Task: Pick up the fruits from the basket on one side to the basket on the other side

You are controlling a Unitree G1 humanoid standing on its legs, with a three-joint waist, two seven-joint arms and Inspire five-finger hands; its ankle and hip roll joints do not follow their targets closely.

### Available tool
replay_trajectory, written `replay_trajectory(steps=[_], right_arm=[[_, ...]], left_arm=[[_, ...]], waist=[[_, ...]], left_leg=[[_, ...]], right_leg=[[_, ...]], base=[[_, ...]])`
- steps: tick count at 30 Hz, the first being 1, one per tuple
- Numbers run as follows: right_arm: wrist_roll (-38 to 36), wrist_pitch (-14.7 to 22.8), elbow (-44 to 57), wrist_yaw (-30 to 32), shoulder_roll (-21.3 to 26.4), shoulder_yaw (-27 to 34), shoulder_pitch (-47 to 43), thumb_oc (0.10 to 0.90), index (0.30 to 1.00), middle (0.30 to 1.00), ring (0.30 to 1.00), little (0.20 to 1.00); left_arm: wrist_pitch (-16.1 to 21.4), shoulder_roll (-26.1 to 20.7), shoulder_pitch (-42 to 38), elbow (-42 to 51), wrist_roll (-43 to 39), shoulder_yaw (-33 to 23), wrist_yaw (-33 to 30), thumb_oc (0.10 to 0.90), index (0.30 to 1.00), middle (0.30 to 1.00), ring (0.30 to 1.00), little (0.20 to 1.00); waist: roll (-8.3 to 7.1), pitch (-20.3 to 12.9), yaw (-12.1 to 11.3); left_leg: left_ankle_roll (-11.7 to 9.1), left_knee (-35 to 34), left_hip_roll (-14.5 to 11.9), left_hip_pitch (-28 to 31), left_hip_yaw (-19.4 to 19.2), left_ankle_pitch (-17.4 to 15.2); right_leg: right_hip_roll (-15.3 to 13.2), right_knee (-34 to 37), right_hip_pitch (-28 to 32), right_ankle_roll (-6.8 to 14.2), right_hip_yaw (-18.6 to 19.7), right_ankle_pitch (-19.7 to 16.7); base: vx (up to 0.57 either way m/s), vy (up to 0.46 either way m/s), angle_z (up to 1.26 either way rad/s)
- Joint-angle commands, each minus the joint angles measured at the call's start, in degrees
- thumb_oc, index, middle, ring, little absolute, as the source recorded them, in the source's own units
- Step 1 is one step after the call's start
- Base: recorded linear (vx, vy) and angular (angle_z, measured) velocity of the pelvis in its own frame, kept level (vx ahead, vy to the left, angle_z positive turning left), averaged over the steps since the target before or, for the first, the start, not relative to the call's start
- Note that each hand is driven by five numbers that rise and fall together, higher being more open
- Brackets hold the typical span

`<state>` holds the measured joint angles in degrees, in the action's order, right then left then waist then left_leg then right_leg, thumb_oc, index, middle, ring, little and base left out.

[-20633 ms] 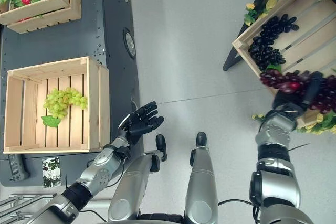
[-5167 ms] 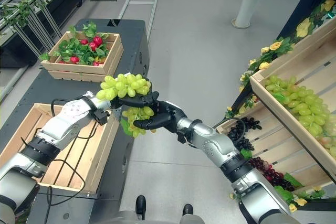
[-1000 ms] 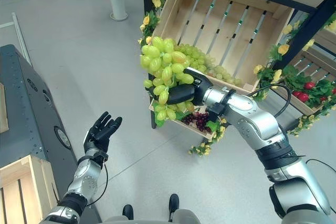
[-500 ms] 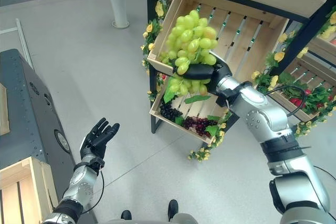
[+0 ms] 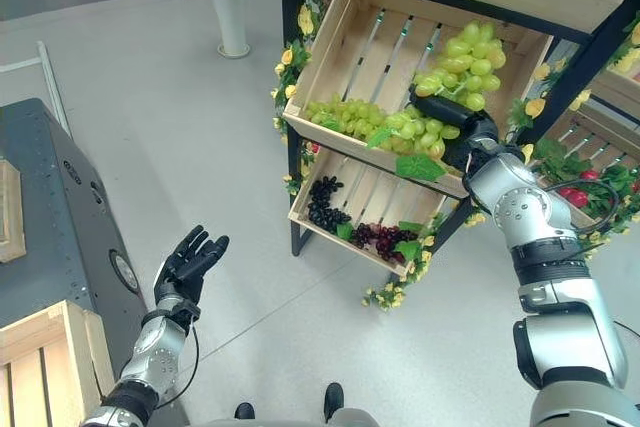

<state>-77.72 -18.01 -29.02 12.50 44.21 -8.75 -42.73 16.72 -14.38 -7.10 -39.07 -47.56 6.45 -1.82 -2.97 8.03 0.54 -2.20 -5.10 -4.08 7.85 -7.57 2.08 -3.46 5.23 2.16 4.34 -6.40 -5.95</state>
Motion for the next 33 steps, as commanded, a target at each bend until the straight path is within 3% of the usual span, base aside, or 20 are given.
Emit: replay_trajectory(steps=[1, 2, 7, 8, 12, 16, 25, 28, 33], right_arm=[[-2.35, 2.96, -4.93, 2.3, -0.43, 3.32, -15.51, 0.4, 0.3, 0.3, 0.3, 0.3], [-1.76, 2.83, -5.07, 2.31, -0.42, 3.17, -15.63, 0.4, 0.3, 0.3, 0.3, 0.3], [19.44, 0.65, -8.73, -1.43, 3.53, -3.5, -20.52, 0.4, 0.3, 0.3, 0.3, 0.3], [26.89, 1.15, -9.77, -3.66, 5.17, -6.44, -22.46, 0.4, 0.3, 0.3, 0.3, 0.3], [38.25, 2.13, -12.86, -6.61, 9.91, -16.47, -30.6, 0.4, 0.3, 0.3, 0.3, 0.3], [44.57, 2.29, -14.14, -6.69, 10.92, -23.0, -36.61, 0.4, 0.3, 0.3, 0.3, 0.3], [59.96, 4.07, -13.78, -4.64, 11.96, -29.28, -41.19, 0.4, 0.3, 0.3, 0.3, 0.3], [74.0, 5.57, -11.71, -6.14, 12.97, -34.07, -42.15, 0.4, 0.3, 0.3, 0.3, 0.3], [83.98, 5.48, -9.57, -9.85, 13.27, -39.6, -41.12, 0.4, 0.3, 0.3, 0.3, 0.3]], left_arm=[[4.47, -3.86, -4.13, 1.25, 0.39, 4.4, 0.92, 0.8, 0.9, 0.9, 0.9, 0.9], [4.47, -3.83, -4.11, 1.25, 0.41, 4.42, 0.88, 0.8, 0.9, 0.9, 0.9, 0.9], [4.16, -4.19, -4.05, 1.79, 0.58, 4.72, -0.14, 0.8, 0.9, 0.9, 0.9, 0.9], [4.16, -4.22, -4.09, 1.86, 0.63, 4.86, -0.51, 0.8, 0.9, 0.9, 0.9, 0.9], [5.07, -4.19, -4.29, 1.0, 0.53, 5.2, -0.52, 0.8, 0.9, 0.9, 0.9, 0.9], [5.91, -3.94, -4.06, 0.71, 0.11, 5.63, -0.14, 0.8, 0.9, 0.9, 0.9, 0.9], [5.13, -3.99, -3.23, 1.46, 0.14, 6.04, 0.28, 0.8, 0.9, 0.9, 0.9, 0.9], [5.11, -3.78, -3.22, 1.32, 0.2, 5.94, 0.1, 0.8, 0.9, 0.9, 0.9, 0.9], [5.71, -3.32, -3.32, 1.34, 0.18, 5.4, 0.29, 0.8, 0.9, 0.9, 0.9, 0.9]], waist=[[-2.15, -7.67, -1.76], [-2.09, -7.77, -1.74], [-2.48, -7.57, -1.99], [-2.62, -7.53, -2.0], [-3.19, -7.42, -2.09], [-3.46, -7.41, -2.36], [-3.9, -7.31, -3.52], [-4.11, -7.13, -3.98], [-4.13, -7.05, -4.46]], left_leg=[[-0.02, 0.1, 1.96, -1.16, 3.92, -0.68], [-0.07, 0.1, 1.9, -0.91, 4.0, -1.27], [-0.2, 0.1, 2.06, -0.93, 4.47, -1.04], [-0.22, 0.1, 2.15, -0.95, 4.6, -0.94], [-0.28, 0.1, 2.35, -1.05, 4.84, -0.68], [-0.25, 0.1, 2.46, -1.12, 5.01, -0.55], [-0.13, 0.1, 2.62, -1.42, 5.6, -0.42], [0.02, 0.1, 2.69, -1.69, 5.77, -0.36], [0.18, 0.1, 2.77, -1.89, 5.81, -0.42]], right_leg=[[-1.71, -0.23, 3.75, -0.63, 0.28, 0.03], [-1.67, -0.23, 4.01, -0.54, 0.27, 0.56], [-1.7, -0.23, 4.1, -0.53, 0.15, 0.45], [-1.66, -0.23, 4.13, -0.5, 0.17, 0.4], [-1.55, -0.23, 4.08, -0.35, 0.01, 0.29], [-1.49, -0.23, 4.2, -0.33, -0.2, 0.36], [-1.63, -0.23, 4.42, -0.15, -0.9, 0.6], [-1.82, -0.23, 4.32, 0.13, -1.43, 0.64], [-1.89, -0.23, 4.17, 0.33, -1.8, 0.75]], base=[[0.04, 0.005, 0.07], [0.04, 0.006, 0.05], [0.01, 0.001, 0.01], [0.0, 0.0, 0.0], [0.0, 0.0, 0.0], [0.0, 0.0, 0.0], [0.0, 0.0, 0.01], [-0.02, 0.002, 0.05], [-0.03, 0.003, 0.09]])
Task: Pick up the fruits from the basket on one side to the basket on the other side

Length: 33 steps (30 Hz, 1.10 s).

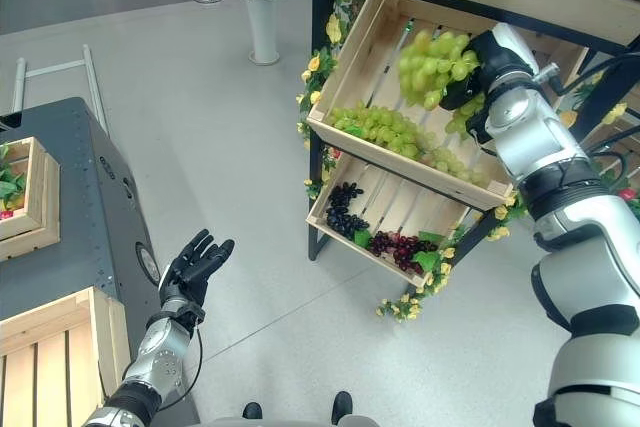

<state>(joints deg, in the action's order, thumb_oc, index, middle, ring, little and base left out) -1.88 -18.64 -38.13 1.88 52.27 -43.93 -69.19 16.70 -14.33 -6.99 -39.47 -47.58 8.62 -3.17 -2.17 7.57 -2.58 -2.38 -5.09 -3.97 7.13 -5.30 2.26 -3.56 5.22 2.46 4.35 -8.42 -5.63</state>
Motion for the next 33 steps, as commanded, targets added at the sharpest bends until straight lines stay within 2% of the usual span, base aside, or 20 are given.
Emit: replay_trajectory(steps=[1, 4, 10, 11, 12, 13, 21, 33], right_arm=[[8.83, 6.15, -0.55, 0.66, 5.14, -4.67, -14.46, 0.4, 0.3, 0.3, 0.3, 0.3], [13.39, 5.14, -1.58, -1.87, 4.12, -4.68, -11.55, 0.4, 0.3, 0.3, 0.3, 0.3], [16.7, 4.3, -4.95, -6.55, 1.07, -3.22, -6.65, 0.4, 0.3, 0.3, 0.3, 0.3], [16.86, 4.29, -5.74, -7.12, 0.63, -2.83, -5.79, 0.471, 0.406, 0.406, 0.406, 0.406], [16.96, 4.36, -6.15, -7.33, 0.41, -2.53, -5.35, 0.75, 0.825, 0.825, 0.825, 0.825], [17.0, 4.28, -6.41, -7.37, 0.26, -2.31, -5.08, 0.8, 0.9, 0.9, 0.9, 0.9], [17.11, 2.38, -9.25, -9.39, -0.08, -0.45, -3.33, 0.8, 0.9, 0.9, 0.9, 0.9], [17.89, 1.77, -11.14, -8.86, 0.49, 0.54, -3.37, 0.8, 0.9, 0.9, 0.9, 0.9]], left_arm=[[5.69, -3.34, -3.5, 1.75, 0.25, 3.2, 1.67, 0.8, 0.9, 0.9, 0.9, 0.9], [5.51, -2.97, -4.19, 2.06, 0.53, 2.9, 1.68, 0.8, 0.9, 0.9, 0.9, 0.9], [5.31, -2.42, -5.08, 2.41, 1.09, 2.85, 1.93, 0.8, 0.9, 0.9, 0.9, 0.9], [5.2, -2.44, -5.29, 2.53, 1.25, 2.82, 1.96, 0.8, 0.9, 0.9, 0.9, 0.9], [5.27, -2.43, -5.35, 2.56, 1.28, 2.88, 1.95, 0.8, 0.9, 0.9, 0.9, 0.9], [5.29, -2.44, -5.4, 2.58, 1.28, 2.92, 1.95, 0.8, 0.9, 0.9, 0.9, 0.9], [4.49, -3.44, -5.19, 3.77, 1.18, 2.3, 2.56, 0.8, 0.9, 0.9, 0.9, 0.9], [4.42, -3.99, -4.75, 4.29, 1.37, 2.75, 3.01, 0.8, 0.9, 0.9, 0.9, 0.9]], waist=[[-4.93, -6.57, -1.39], [-4.81, -6.43, -1.67], [-4.37, -6.1, -2.01], [-4.28, -6.04, -2.08], [-4.21, -5.97, -2.09], [-4.18, -5.93, -2.1], [-3.74, -5.95, -1.97], [-3.55, -5.98, -1.66]], left_leg=[[0.38, 0.09, 2.67, -1.18, 3.56, -0.61], [0.45, 0.09, 2.71, -1.28, 3.57, -0.68], [0.45, 0.09, 2.65, -1.43, 3.53, -0.53], [0.45, 0.09, 2.66, -1.48, 3.56, -0.49], [0.45, 0.09, 2.66, -1.49, 3.57, -0.48], [0.45, 0.09, 2.66, -1.49, 3.57, -0.46], [0.46, 0.09, 2.78, -1.61, 3.23, -0.4], [0.51, 0.09, 2.73, -1.44, 2.66, -0.54]], right_leg=[[-1.79, -0.22, 3.88, 0.32, 0.19, 0.44], [-1.85, -0.22, 3.83, 0.42, -0.09, 0.45], [-2.02, -0.22, 3.67, 0.41, -0.27, 0.33], [-2.05, -0.22, 3.64, 0.42, -0.31, 0.29], [-2.06, -0.22, 3.64, 0.42, -0.32, 0.27], [-2.07, -0.22, 3.64, 0.43, -0.32, 0.26], [-2.3, -0.22, 3.45, 0.48, -0.28, 0.09], [-2.23, -0.22, 3.35, 0.51, 0.43, 0.03]], base=[[-0.03, -0.003, 0.02], [-0.02, -0.003, 0.01], [-0.03, 0.002, 0.0], [-0.04, -0.001, 0.01], [0.0, 0.0, 0.0], [0.0, 0.0, 0.0], [0.0, 0.0, 0.0], [0.0, 0.0, 0.0]])
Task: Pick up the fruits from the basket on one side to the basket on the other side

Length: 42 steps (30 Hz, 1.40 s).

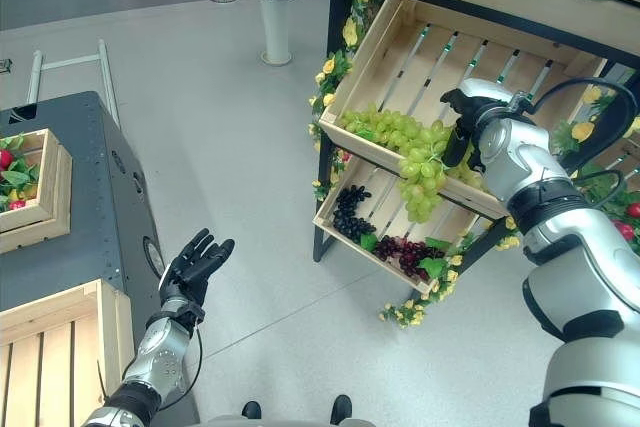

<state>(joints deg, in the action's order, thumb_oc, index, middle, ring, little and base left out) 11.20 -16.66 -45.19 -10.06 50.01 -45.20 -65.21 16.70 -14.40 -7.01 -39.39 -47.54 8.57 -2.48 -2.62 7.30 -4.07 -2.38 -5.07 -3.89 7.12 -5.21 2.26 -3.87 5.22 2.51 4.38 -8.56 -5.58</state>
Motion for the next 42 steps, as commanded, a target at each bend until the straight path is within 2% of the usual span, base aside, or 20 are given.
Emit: replay_trajectory(steps=[1, 7, 18, 19, 23, 33, 42], right_arm=[[4.83, -0.26, -4.02, 2.96, 2.87, 1.81, -7.5, 0.8, 0.9, 0.9, 0.9, 0.9], [4.36, -0.65, -3.44, 2.46, 3.07, 1.82, -7.65, 0.8, 0.9, 0.9, 0.9, 0.9], [4.13, 1.08, -2.3, 2.51, 3.07, 2.44, -6.84, 0.8, 0.9, 0.9, 0.9, 0.9], [3.95, 1.25, -2.14, 2.17, 3.11, 2.47, -6.71, 0.4, 0.3, 0.3, 0.3, 0.3], [4.01, 1.81, -2.04, -0.08, 3.32, 1.99, -6.71, 0.4, 0.3, 0.3, 0.3, 0.3], [8.72, 2.79, -2.05, -0.51, 4.17, -0.57, -7.73, 0.4, 0.3, 0.3, 0.3, 0.3], [9.68, 3.1, -2.12, 0.24, 4.14, -0.93, -7.69, 0.4, 0.3, 0.3, 0.3, 0.3]], left_arm=[[4.38, -4.0, -4.74, 4.18, 1.24, 2.82, 2.37, 0.8, 0.9, 0.9, 0.9, 0.9], [4.45, -3.96, -4.53, 4.09, 1.3, 3.01, 2.48, 0.8, 0.9, 0.9, 0.9, 0.9], [4.75, -4.06, -4.22, 3.82, 1.19, 2.86, 2.94, 0.8, 0.9, 0.9, 0.9, 0.9], [4.79, -4.04, -4.16, 3.84, 1.24, 2.84, 2.91, 0.8, 0.9, 0.9, 0.9, 0.9], [4.74, -4.06, -4.26, 3.62, 1.39, 2.57, 3.01, 0.8, 0.9, 0.9, 0.9, 0.9], [5.14, -4.16, -3.78, 4.16, 2.27, 2.41, 2.36, 0.8, 0.9, 0.9, 0.9, 0.9], [5.07, -4.41, -3.63, 3.97, 2.81, 2.33, 2.58, 0.8, 0.9, 0.9, 0.9, 0.9]], waist=[[-3.12, -5.73, -0.11], [-3.11, -5.83, 0.05], [-3.02, -5.74, 0.02], [-3.02, -5.74, 0.02], [-3.11, -5.73, 0.0], [-3.23, -5.74, -0.18], [-3.24, -5.63, -0.45]], left_leg=[[0.49, 0.07, 2.63, -1.42, 2.52, -0.57], [0.47, 0.07, 2.56, -1.34, 2.36, -0.66], [0.43, 0.07, 2.53, -1.41, 2.49, -0.71], [0.42, 0.07, 2.53, -1.42, 2.52, -0.72], [0.44, 0.07, 2.51, -1.39, 2.49, -0.77], [0.47, 0.07, 2.61, -1.32, 2.78, -0.86], [0.58, 0.07, 2.7, -1.32, 2.99, -0.93]], right_leg=[[-1.91, -0.22, 3.25, 0.49, 0.61, -0.04], [-1.86, -0.22, 3.23, 0.49, 0.7, 0.03], [-1.81, -0.22, 3.18, 0.41, 0.79, 0.17], [-1.79, -0.22, 3.16, 0.4, 0.81, 0.17], [-1.81, -0.22, 3.16, 0.39, 0.72, 0.22], [-1.81, -0.22, 3.33, 0.38, 0.69, 0.39], [-1.87, -0.22, 3.42, 0.42, 0.55, 0.44]], base=[[0.0, 0.0, 0.0], [0.0, 0.0, 0.0], [0.0, 0.0, 0.0], [0.0, 0.0, 0.0], [0.0, 0.0, 0.0], [0.0, 0.0, 0.0], [0.0, 0.0, 0.0]])
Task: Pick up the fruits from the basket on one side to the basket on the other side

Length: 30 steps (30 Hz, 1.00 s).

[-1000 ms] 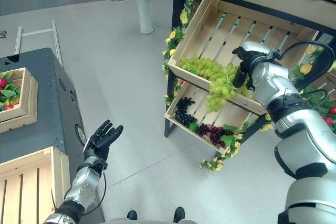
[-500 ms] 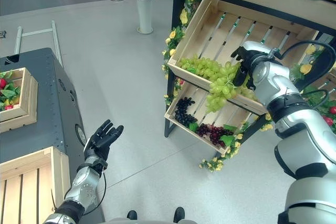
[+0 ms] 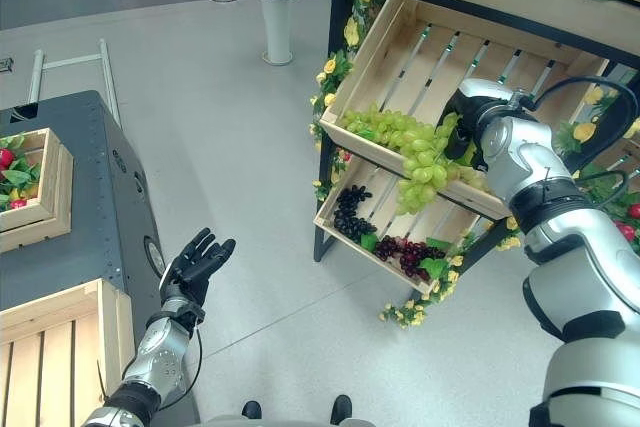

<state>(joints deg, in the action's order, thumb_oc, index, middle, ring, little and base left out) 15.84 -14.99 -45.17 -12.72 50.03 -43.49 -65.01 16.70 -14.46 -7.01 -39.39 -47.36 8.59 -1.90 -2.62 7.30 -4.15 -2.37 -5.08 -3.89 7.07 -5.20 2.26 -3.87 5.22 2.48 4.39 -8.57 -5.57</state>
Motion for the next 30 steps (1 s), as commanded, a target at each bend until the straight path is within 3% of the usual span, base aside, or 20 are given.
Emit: replay_trajectory(steps=[1, 5, 8, 9, 11, 13, 14, 16, 17, 20, 25, 28, 30], right_arm=[[4.76, 1.58, -2.01, 3.16, 4.07, -2.53, -7.83, 0.4, 0.3, 0.3, 0.3, 0.3], [-2.51, 1.87, -0.24, 3.72, 3.75, -1.05, -7.28, 0.4, 0.3, 0.3, 0.3, 0.3], [-22.13, -0.25, 3.95, 3.06, 1.81, 4.93, -4.93, 0.4, 0.3, 0.3, 0.3, 0.3], [-23.81, -0.5, 4.43, 2.93, 1.43, 5.88, -4.49, 0.4, 0.3, 0.3, 0.3, 0.3], [-36.75, -1.6, 6.46, 2.43, -0.74, 10.84, -2.25, 0.4, 0.3, 0.3, 0.3, 0.3], [-48.91, -0.62, 8.04, 3.09, -4.26, 16.89, 1.16, 0.4, 0.3, 0.3, 0.3, 0.3], [-48.92, -0.67, 8.17, 3.16, -4.26, 17.02, 1.34, 0.4, 0.3, 0.3, 0.3, 0.3], [-61.61, -0.8, 10.22, 6.31, -7.54, 21.12, 3.36, 0.4, 0.3, 0.3, 0.3, 0.3], [-61.73, -0.86, 10.38, 6.48, -7.54, 21.15, 3.48, 0.4, 0.3, 0.3, 0.3, 0.3], [-74.4, -1.3, 11.65, 10.47, -11.97, 27.06, 5.37, 0.4, 0.3, 0.3, 0.3, 0.3], [-88.21, 0.85, 12.34, 16.12, -15.35, 31.9, 6.07, 0.4, 0.3, 0.3, 0.3, 0.3], [-90.07, 4.03, 10.94, 24.93, -15.86, 34.43, 5.36, 0.4, 0.3, 0.3, 0.3, 0.3], [-90.87, 4.98, 10.22, 26.96, -15.84, 34.96, 5.05, 0.4, 0.3, 0.3, 0.3, 0.3]], left_arm=[[5.06, -4.33, -3.56, 3.94, 2.8, 2.22, 2.04, 0.8, 0.9, 0.9, 0.9, 0.9], [4.81, -4.45, -3.27, 4.14, 2.94, 2.02, 1.95, 0.8, 0.9, 0.9, 0.9, 0.9], [4.52, -4.71, -3.09, 3.87, 2.74, 1.36, 2.39, 0.8, 0.9, 0.9, 0.9, 0.9], [4.47, -4.71, -3.09, 3.85, 2.78, 1.26, 2.43, 0.8, 0.9, 0.9, 0.9, 0.9], [4.29, -4.79, -3.2, 3.6, 2.71, 0.88, 2.75, 0.8, 0.9, 0.9, 0.9, 0.9], [4.24, -4.59, -3.26, 3.48, 2.73, 0.95, 2.91, 0.8, 0.9, 0.9, 0.9, 0.9], [4.24, -4.66, -3.23, 3.48, 2.73, 1.0, 2.91, 0.8, 0.9, 0.9, 0.9, 0.9], [4.43, -4.25, -2.81, 3.94, 2.75, 1.27, 2.86, 0.8, 0.9, 0.9, 0.9, 0.9], [4.43, -4.29, -2.77, 3.95, 2.75, 1.29, 2.86, 0.8, 0.9, 0.9, 0.9, 0.9], [4.5, -4.08, -2.2, 3.93, 2.3, 1.78, 3.39, 0.8, 0.9, 0.9, 0.9, 0.9], [4.7, -4.14, -1.67, 2.8, 1.09, 2.82, 3.99, 0.8, 0.9, 0.9, 0.9, 0.9], [4.65, -4.15, -1.53, 2.74, 0.76, 3.43, 3.55, 0.8, 0.9, 0.9, 0.9, 0.9], [4.72, -4.04, -1.58, 2.91, 0.72, 3.78, 3.04, 0.8, 0.9, 0.9, 0.9, 0.9]], waist=[[-3.25, -5.63, -0.4], [-3.22, -5.63, -0.4], [-3.1, -5.55, -0.08], [-3.08, -5.51, -0.05], [-2.99, -5.31, 0.12], [-2.78, -5.12, 0.27], [-2.86, -5.12, 0.25], [-2.63, -5.03, 0.21], [-2.67, -5.04, 0.21], [-2.28, -5.2, 0.08], [-2.0, -5.85, -0.12], [-1.94, -6.42, -0.14], [-1.94, -6.4, -0.14]], left_leg=[[0.56, 0.08, 2.7, -1.28, 3.03, -0.92], [0.51, 0.08, 2.65, -1.2, 3.1, -0.9], [0.41, 0.08, 2.6, -1.04, 3.16, -0.9], [0.41, 0.08, 2.59, -1.0, 3.19, -0.91], [0.39, 0.08, 2.58, -0.85, 3.26, -0.98], [0.43, 0.08, 2.54, -0.61, 3.37, -1.24], [0.42, 0.08, 2.54, -0.57, 3.38, -1.25], [0.4, 0.08, 2.48, -0.45, 3.45, -1.41], [0.39, 0.08, 2.48, -0.42, 3.46, -1.43], [0.29, 0.08, 2.4, -0.19, 3.68, -1.7], [0.27, 0.08, 2.39, 0.07, 3.85, -2.01], [0.29, 0.08, 2.33, 0.13, 3.8, -2.07], [0.34, 0.08, 2.36, -0.11, 3.69, -1.49]], right_leg=[[-1.87, -0.22, 3.46, 0.41, 0.53, 0.46], [-1.92, -0.22, 3.54, 0.43, 0.46, 0.48], [-1.9, -0.22, 3.61, 0.27, 0.63, 0.46], [-1.89, -0.22, 3.65, 0.23, 0.66, 0.46], [-1.82, -0.22, 3.82, -0.02, 0.75, 0.51], [-1.79, -0.22, 4.11, -0.38, 0.77, 0.62], [-1.79, -0.22, 4.15, -0.38, 0.75, 0.64], [-1.8, -0.22, 4.35, -0.64, 0.71, 0.78], [-1.8, -0.22, 4.38, -0.64, 0.7, 0.8], [-1.77, -0.22, 4.64, -0.85, 0.69, 0.95], [-1.8, -0.22, 4.89, -0.98, 0.61, 1.11], [-1.85, -0.22, 4.82, -0.93, 0.63, 1.02], [-1.93, -0.22, 4.54, -1.02, 0.64, 0.49]], base=[[0.0, 0.0, 0.0], [0.0, 0.0, 0.0], [0.0, 0.0, 0.0], [0.0, 0.0, 0.0], [0.02, -0.003, 0.0], [0.02, -0.003, 0.0], [0.0, 0.0, 0.0], [0.0, 0.0, 0.0], [0.0, 0.0, 0.0], [0.01, 0.005, 0.01], [0.02, 0.009, 0.04], [0.03, 0.01, 0.13], [-0.01, 0.003, 0.03]])
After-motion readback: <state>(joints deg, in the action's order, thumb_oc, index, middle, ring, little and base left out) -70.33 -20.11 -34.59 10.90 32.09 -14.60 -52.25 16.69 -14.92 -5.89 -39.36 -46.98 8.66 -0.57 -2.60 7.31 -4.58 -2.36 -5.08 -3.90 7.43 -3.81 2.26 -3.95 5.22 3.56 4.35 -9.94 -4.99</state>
